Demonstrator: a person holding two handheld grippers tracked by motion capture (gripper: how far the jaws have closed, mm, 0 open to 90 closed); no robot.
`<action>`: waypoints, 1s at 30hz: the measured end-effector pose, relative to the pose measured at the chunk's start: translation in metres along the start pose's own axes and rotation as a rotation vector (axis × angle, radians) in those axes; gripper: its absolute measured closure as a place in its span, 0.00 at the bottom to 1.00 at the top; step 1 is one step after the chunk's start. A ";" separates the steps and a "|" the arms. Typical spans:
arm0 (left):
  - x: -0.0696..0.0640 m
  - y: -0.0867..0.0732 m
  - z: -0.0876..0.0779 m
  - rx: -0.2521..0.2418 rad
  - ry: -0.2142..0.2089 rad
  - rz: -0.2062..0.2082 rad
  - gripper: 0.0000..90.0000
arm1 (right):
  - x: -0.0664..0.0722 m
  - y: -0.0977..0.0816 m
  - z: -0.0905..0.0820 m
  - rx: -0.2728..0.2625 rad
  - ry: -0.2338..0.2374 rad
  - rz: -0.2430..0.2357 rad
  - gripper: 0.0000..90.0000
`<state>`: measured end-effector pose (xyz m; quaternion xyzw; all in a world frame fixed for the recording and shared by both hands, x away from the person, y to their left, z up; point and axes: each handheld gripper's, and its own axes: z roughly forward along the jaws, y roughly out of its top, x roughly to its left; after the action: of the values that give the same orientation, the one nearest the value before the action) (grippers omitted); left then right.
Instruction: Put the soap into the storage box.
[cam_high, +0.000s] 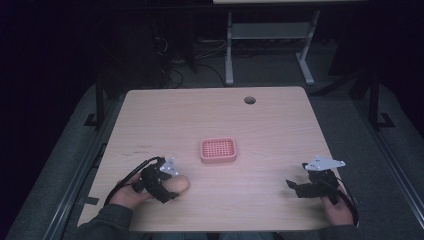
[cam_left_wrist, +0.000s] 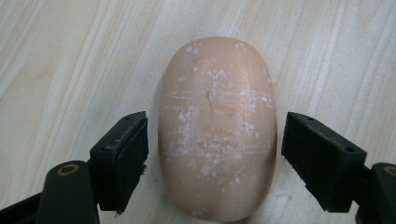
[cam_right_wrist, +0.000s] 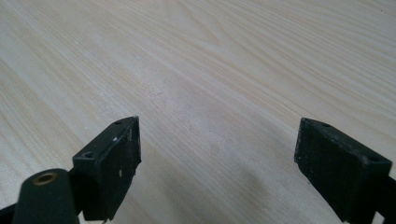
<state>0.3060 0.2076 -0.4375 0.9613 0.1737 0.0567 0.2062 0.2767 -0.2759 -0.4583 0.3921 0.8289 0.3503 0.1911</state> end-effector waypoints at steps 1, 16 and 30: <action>0.001 0.000 0.000 0.007 -0.003 0.003 0.26 | 0.000 0.000 0.000 0.000 0.000 0.001 0.16; 0.002 0.001 0.007 0.038 -0.008 -0.003 0.32 | 0.001 0.000 0.000 0.000 0.003 0.001 0.16; 0.001 0.003 0.007 0.039 -0.005 -0.008 0.36 | 0.001 0.000 0.000 -0.001 0.003 0.003 0.16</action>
<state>0.3089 0.2031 -0.4429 0.9645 0.1781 0.0502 0.1882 0.2764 -0.2752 -0.4582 0.3928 0.8284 0.3515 0.1896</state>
